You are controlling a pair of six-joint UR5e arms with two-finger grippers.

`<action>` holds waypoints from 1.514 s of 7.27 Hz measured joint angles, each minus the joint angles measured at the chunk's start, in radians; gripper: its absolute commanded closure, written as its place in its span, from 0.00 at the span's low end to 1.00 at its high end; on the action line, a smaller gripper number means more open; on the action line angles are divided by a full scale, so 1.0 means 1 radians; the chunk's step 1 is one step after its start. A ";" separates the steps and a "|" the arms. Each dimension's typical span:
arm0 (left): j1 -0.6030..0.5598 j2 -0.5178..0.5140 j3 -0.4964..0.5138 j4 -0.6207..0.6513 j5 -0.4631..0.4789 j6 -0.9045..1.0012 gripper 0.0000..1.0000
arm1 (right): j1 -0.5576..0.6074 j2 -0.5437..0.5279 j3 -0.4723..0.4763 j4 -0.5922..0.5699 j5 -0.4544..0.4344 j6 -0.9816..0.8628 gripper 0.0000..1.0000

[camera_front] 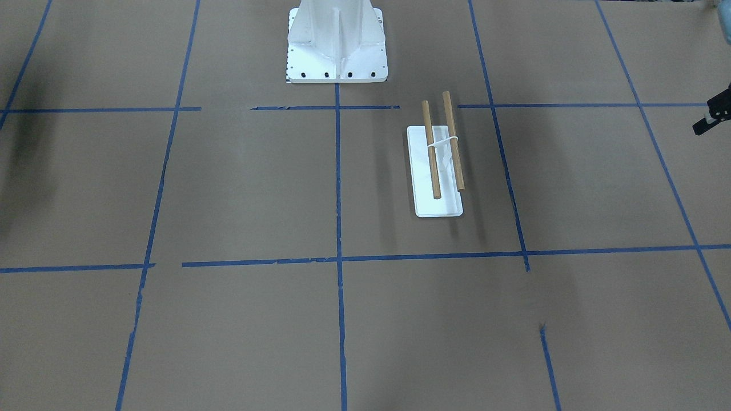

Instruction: Hang towel on rack

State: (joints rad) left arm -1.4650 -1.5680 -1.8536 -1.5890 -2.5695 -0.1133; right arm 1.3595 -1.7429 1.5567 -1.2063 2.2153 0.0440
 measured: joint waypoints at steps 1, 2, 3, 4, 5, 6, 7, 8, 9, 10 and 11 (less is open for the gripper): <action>0.000 -0.001 -0.006 0.000 0.000 -0.009 0.00 | 0.067 -0.011 -0.099 0.073 0.001 -0.095 0.00; 0.000 -0.002 -0.010 -0.001 0.000 -0.014 0.00 | 0.142 -0.035 -0.166 0.106 0.031 -0.191 0.01; 0.000 -0.003 -0.013 -0.002 0.000 -0.019 0.00 | 0.204 -0.081 -0.200 0.120 0.068 -0.250 0.05; 0.000 -0.003 -0.017 -0.003 0.000 -0.026 0.00 | 0.245 -0.126 -0.215 0.126 0.103 -0.271 0.09; 0.000 -0.004 -0.020 -0.003 0.000 -0.030 0.00 | 0.263 -0.146 -0.240 0.128 0.122 -0.273 0.13; 0.000 -0.004 -0.019 -0.002 0.001 -0.032 0.00 | 0.269 -0.148 -0.273 0.129 0.130 -0.273 0.13; 0.000 -0.004 -0.015 -0.011 0.001 -0.032 0.00 | 0.272 -0.138 -0.296 0.130 0.133 -0.270 0.12; 0.000 -0.004 -0.009 -0.026 0.001 -0.035 0.00 | 0.272 -0.117 -0.308 0.131 0.133 -0.265 0.12; 0.000 -0.003 -0.008 -0.036 0.001 -0.044 0.00 | 0.272 -0.096 -0.312 0.131 0.132 -0.259 0.12; -0.001 -0.003 -0.006 -0.040 0.001 -0.051 0.00 | 0.273 -0.080 -0.312 0.131 0.133 -0.245 0.12; 0.000 -0.003 -0.006 -0.041 0.001 -0.054 0.00 | 0.273 -0.072 -0.313 0.131 0.133 -0.228 0.13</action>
State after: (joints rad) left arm -1.4654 -1.5709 -1.8595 -1.6299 -2.5680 -0.1677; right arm 1.6321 -1.8149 1.2433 -1.0753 2.3487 -0.1842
